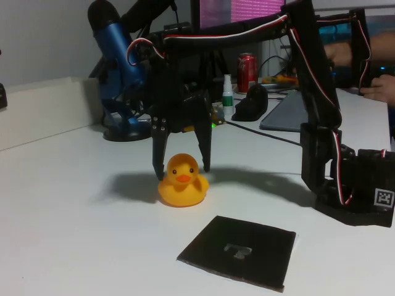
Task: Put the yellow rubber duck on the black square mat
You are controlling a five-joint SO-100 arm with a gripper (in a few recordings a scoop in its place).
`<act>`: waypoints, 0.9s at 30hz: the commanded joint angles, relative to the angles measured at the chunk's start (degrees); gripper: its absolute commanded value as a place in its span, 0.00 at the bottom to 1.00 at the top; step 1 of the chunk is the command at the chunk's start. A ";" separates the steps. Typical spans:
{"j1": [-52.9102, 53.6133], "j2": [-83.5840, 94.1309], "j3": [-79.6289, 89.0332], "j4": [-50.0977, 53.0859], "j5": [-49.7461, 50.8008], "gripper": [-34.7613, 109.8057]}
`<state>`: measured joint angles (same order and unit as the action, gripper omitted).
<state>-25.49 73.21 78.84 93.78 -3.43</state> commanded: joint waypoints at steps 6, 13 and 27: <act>-1.85 1.93 -2.11 0.70 -0.70 0.47; -1.76 1.76 -2.55 0.18 -0.70 0.47; 4.31 2.02 -2.64 0.62 -0.97 0.47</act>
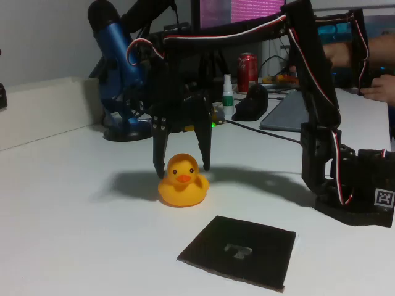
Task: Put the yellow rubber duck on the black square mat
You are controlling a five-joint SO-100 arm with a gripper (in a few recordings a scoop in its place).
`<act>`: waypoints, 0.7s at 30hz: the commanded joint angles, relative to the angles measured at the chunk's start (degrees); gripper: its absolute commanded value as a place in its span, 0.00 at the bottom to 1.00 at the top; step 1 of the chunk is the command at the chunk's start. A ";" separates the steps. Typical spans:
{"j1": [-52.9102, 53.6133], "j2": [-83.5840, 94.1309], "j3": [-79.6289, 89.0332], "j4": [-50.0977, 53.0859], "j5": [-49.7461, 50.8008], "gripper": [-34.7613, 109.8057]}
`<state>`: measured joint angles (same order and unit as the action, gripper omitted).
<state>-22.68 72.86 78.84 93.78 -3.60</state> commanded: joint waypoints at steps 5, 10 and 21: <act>1.85 2.37 -2.37 0.62 -0.79 0.47; 1.85 2.37 -2.64 0.62 -0.79 0.47; 1.93 2.11 -2.11 0.62 -0.62 0.47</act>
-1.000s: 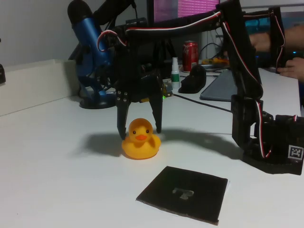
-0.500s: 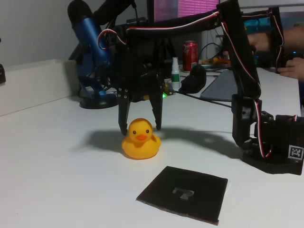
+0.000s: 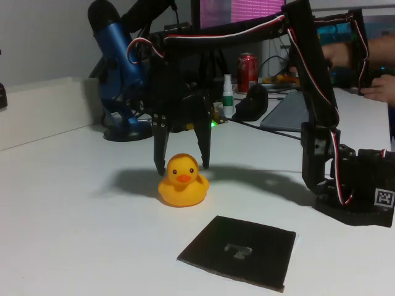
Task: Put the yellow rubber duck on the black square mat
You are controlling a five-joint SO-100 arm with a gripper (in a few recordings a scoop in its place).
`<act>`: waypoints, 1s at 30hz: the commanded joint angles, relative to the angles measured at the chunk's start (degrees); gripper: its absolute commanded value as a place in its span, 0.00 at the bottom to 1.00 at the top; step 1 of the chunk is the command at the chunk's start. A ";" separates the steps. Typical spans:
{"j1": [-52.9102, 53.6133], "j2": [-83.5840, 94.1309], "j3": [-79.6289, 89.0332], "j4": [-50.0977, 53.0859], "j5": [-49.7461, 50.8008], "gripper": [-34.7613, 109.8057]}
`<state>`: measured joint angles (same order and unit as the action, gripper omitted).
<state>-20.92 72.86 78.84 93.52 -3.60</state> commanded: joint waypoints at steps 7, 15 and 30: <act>1.67 1.67 -2.11 0.79 -0.53 0.47; 2.81 2.29 -2.11 0.88 -0.62 0.47; 2.46 1.49 -1.93 0.88 -0.62 0.47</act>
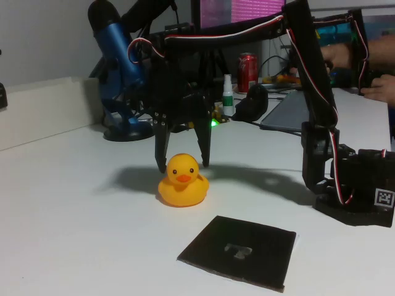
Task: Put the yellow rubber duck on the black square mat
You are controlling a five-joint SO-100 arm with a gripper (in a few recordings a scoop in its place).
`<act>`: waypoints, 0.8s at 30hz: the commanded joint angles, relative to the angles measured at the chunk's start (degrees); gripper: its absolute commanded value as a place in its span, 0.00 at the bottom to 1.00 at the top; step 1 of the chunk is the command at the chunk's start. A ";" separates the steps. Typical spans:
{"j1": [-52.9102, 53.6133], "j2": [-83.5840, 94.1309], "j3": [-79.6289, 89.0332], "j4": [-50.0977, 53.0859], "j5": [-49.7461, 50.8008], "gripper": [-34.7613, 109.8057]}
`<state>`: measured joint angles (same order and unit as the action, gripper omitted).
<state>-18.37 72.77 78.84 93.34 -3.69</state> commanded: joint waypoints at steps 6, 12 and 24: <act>-2.81 1.76 -2.02 1.05 -0.26 0.47; -2.81 1.76 -2.02 1.05 -0.26 0.47; -2.72 1.76 -2.02 1.05 -0.35 0.36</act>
<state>-19.78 72.77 78.84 93.25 -3.34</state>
